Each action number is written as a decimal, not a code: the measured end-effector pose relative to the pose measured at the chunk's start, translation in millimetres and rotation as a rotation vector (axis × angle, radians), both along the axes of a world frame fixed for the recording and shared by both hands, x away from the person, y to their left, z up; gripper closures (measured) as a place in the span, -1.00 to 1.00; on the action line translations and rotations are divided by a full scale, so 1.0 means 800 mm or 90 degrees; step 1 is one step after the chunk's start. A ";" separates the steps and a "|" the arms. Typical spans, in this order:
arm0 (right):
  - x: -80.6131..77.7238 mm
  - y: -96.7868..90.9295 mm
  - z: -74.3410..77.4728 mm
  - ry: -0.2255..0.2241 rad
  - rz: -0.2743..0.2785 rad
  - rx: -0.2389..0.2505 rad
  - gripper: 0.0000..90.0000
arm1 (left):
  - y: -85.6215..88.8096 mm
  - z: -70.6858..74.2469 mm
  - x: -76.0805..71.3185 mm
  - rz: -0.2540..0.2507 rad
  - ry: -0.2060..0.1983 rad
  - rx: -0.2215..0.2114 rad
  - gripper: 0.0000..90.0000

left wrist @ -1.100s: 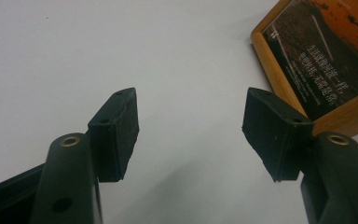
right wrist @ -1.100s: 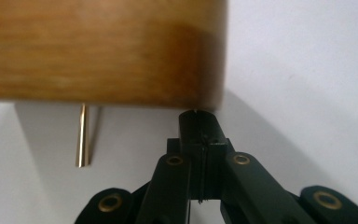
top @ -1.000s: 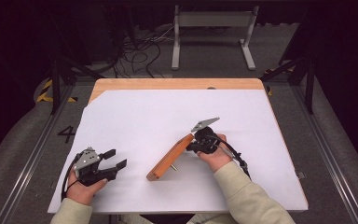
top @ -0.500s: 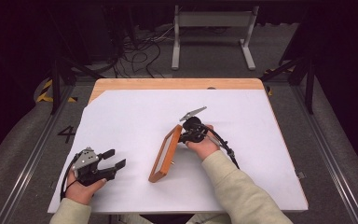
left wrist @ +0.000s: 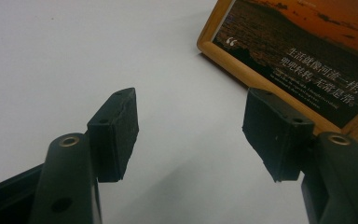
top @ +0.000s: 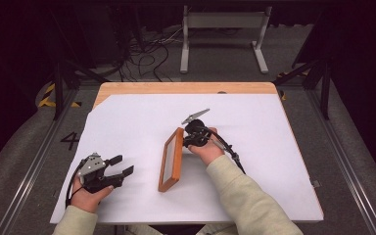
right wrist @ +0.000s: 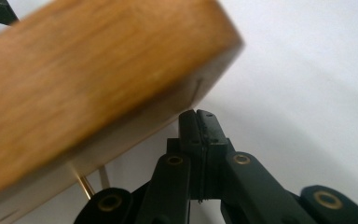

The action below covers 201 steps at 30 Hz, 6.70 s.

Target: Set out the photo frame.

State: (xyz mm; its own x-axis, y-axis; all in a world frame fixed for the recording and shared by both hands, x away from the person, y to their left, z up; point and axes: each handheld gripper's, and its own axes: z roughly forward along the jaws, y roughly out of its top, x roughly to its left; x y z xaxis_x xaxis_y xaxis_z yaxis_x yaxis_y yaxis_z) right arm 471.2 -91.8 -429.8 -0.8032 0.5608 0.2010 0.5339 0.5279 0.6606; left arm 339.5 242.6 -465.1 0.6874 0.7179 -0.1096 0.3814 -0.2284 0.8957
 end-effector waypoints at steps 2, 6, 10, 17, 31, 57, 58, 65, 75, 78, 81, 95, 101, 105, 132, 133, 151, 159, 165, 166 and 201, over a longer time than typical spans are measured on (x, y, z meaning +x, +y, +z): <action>-0.003 -0.005 0.004 -0.012 -0.008 -0.018 1.00 | 0.000 0.000 0.001 0.002 0.000 0.004 -0.20; -0.012 -0.018 0.019 -0.025 -0.022 -0.029 0.80 | 0.001 0.002 0.001 0.014 -0.010 0.027 -0.23; -0.020 -0.029 0.033 -0.038 -0.028 -0.044 0.62 | 0.002 0.003 0.002 0.021 -0.012 0.032 -0.26; -0.043 -0.046 0.070 -0.057 -0.054 -0.071 0.05 | 0.000 0.006 0.004 0.026 -0.018 0.056 -0.28; -0.077 -0.037 0.122 -0.036 -0.058 -0.039 -0.51 | -0.004 0.005 0.010 0.020 -0.015 0.062 -0.28; -0.076 0.028 0.082 0.073 -0.049 -0.056 -0.76 | -0.004 0.003 0.007 0.020 -0.013 0.063 -0.29; -0.075 0.029 0.080 0.074 -0.052 -0.058 -0.76 | -0.004 0.003 0.007 0.019 -0.013 0.063 -0.29; -0.075 0.037 0.070 0.091 -0.060 -0.064 -0.76 | -0.003 0.003 0.007 0.020 -0.015 0.066 -0.29; -0.075 0.052 0.058 0.122 -0.057 -0.093 -0.62 | -0.005 0.003 0.007 0.018 -0.015 0.069 -0.28; -0.076 0.054 0.057 0.125 -0.056 -0.096 -0.56 | -0.004 0.003 0.007 0.018 -0.015 0.069 -0.28; -0.075 0.056 0.056 0.127 -0.058 -0.103 -0.45 | -0.004 0.003 0.006 0.017 -0.015 0.068 -0.28; -0.074 0.062 0.057 0.161 -0.090 -0.126 -0.14 | -0.005 0.003 0.006 0.017 -0.016 0.067 -0.26; -0.071 0.057 0.062 0.162 -0.090 -0.126 0.20 | -0.004 0.003 0.006 0.018 -0.015 0.065 -0.26; -0.068 0.051 0.067 0.165 -0.085 -0.115 0.40 | -0.004 0.003 0.006 0.020 -0.015 0.065 -0.26; -0.071 0.026 0.152 0.069 0.121 -0.222 0.63 | -0.003 0.003 0.006 0.023 -0.017 0.063 -0.27; -0.070 0.025 0.155 0.063 0.138 -0.232 0.63 | -0.003 0.003 0.006 0.023 -0.016 0.062 -0.27; -0.058 0.014 0.130 0.046 0.367 -0.344 0.63 | -0.004 0.002 0.006 0.020 -0.016 0.065 -0.26; -0.050 0.016 0.105 0.058 0.392 -0.364 0.63 | -0.004 0.002 0.006 0.019 -0.016 0.064 -0.26; -0.048 0.019 0.094 0.063 0.411 -0.347 0.62 | -0.004 0.002 0.007 0.019 -0.015 0.065 -0.27; -0.048 0.021 0.092 0.067 0.407 -0.346 0.62 | -0.004 0.002 0.007 0.019 -0.015 0.064 -0.27; -0.128 -0.216 0.072 -0.177 -0.064 0.064 -0.65 | -0.018 0.007 0.003 -0.006 -0.008 0.049 -0.33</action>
